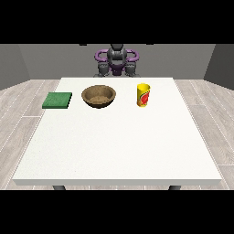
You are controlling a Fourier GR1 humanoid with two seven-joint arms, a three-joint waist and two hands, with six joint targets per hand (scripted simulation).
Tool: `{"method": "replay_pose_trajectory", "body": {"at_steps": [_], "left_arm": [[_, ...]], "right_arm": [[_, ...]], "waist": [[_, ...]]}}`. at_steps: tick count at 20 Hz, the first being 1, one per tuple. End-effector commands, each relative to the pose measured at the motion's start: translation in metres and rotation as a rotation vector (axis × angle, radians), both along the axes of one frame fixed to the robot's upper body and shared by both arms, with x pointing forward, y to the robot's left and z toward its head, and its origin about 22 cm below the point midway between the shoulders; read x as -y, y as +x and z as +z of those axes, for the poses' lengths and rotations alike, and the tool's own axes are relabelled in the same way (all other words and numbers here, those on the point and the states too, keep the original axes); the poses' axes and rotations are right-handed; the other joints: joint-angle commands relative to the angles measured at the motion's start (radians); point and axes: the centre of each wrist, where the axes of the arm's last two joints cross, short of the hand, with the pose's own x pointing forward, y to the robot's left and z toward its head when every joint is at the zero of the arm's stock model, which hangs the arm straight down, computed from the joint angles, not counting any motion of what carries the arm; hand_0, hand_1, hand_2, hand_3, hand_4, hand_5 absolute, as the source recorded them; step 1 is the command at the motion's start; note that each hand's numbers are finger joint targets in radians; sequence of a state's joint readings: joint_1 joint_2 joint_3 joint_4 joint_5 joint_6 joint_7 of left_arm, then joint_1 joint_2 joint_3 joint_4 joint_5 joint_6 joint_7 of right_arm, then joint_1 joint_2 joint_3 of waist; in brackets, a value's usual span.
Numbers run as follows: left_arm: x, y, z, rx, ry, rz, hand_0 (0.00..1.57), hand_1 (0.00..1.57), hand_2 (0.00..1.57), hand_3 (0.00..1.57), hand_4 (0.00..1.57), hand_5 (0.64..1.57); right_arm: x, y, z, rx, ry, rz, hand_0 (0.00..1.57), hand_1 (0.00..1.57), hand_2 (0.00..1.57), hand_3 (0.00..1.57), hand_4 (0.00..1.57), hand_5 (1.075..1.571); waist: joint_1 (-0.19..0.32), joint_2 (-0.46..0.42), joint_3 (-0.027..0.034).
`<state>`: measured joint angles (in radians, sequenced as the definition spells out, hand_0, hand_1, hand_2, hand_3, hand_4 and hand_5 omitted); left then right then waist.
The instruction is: Pick the cup and pour the ball into the bowl, then pick the bowl and place it on the pad
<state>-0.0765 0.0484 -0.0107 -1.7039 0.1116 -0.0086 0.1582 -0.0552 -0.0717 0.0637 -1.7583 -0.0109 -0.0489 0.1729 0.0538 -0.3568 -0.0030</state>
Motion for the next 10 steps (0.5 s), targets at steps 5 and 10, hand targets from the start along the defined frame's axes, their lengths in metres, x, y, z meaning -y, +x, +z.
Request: {"method": "replay_pose_trajectory", "body": {"at_steps": [5,10], "left_arm": [[0.002,-0.015,0.018,-0.184,-0.221,-0.049,0.00,0.00,0.00,0.00,0.00,1.539],[0.004,-0.007,0.048,-0.006,-0.150,-0.069,0.00,0.00,0.00,0.00,0.00,1.520]], "right_arm": [[-0.096,-0.026,0.012,-0.232,0.150,-0.012,0.00,0.00,0.00,0.00,0.62,1.568],[-0.130,-0.005,0.076,-0.035,0.072,0.043,0.00,0.00,0.00,0.00,0.36,1.569]], "waist": [[0.038,-0.157,0.0017],[-0.024,0.039,0.0020]]}}
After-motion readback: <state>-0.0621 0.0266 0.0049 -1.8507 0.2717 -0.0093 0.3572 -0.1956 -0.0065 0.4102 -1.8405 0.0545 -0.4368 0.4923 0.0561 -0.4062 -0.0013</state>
